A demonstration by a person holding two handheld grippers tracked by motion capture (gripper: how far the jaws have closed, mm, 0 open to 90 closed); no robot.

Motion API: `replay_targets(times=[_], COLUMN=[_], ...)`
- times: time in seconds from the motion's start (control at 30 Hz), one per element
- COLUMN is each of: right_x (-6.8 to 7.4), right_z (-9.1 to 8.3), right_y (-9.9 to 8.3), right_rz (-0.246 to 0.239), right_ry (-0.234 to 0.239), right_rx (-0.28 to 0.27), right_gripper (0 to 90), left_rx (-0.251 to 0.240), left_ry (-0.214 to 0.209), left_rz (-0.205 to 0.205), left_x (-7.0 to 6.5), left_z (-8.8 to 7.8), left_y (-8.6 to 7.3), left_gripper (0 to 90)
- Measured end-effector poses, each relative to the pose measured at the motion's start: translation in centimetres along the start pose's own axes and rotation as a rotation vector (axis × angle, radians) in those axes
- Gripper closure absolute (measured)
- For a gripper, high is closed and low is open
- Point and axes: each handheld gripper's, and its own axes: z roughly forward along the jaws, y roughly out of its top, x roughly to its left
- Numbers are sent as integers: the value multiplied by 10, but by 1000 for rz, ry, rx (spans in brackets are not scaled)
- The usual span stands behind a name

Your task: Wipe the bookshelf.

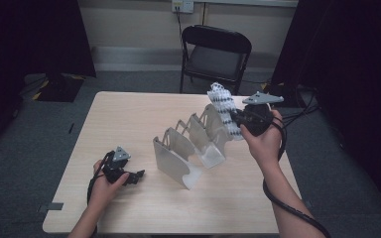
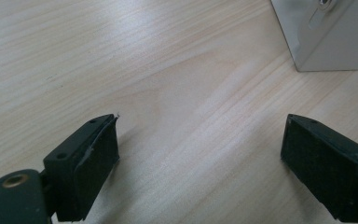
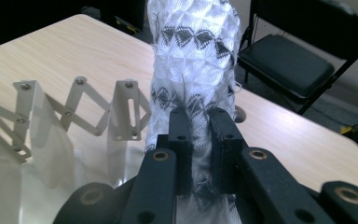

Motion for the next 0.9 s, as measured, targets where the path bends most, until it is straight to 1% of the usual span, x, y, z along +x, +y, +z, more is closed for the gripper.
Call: replay_targets(times=[0.07,0.1,0.17,0.23,0.33,0.43,0.67,0.77,0.87,0.9], right_x=[1,2,5,6,7,7,13,14,18,19], right_z=[3,6,13,19,27,32,39,42,48,50], right_y=[-1,-2,-7,-13,-21,-27,-31,-34,-37,-39], right_rz=[-5,-10,-11,-10,4,24,12,20,5,16], right_ry=[2,7,15,18,26,36,53,59,61,65], right_rx=[9,17,31,47,64,62,65,67,79,81], right_gripper=[806,806,806,806,806,805,805,805,805,805], left_rx=[0,0,0,6,6,6,6,6,6,6], left_ry=[0,2,2,1,1,1,1,1,1,1], left_rz=[0,6,4,12,12,12,12,12,12,12], left_x=[0,0,0,1,1,1,1,1,1,1], left_z=[0,0,0,0,0,0,0,0,0,0], left_y=[0,0,0,0,0,0,0,0,0,0], left_gripper=[108,109,109,109,109,109,109,109,109,108])
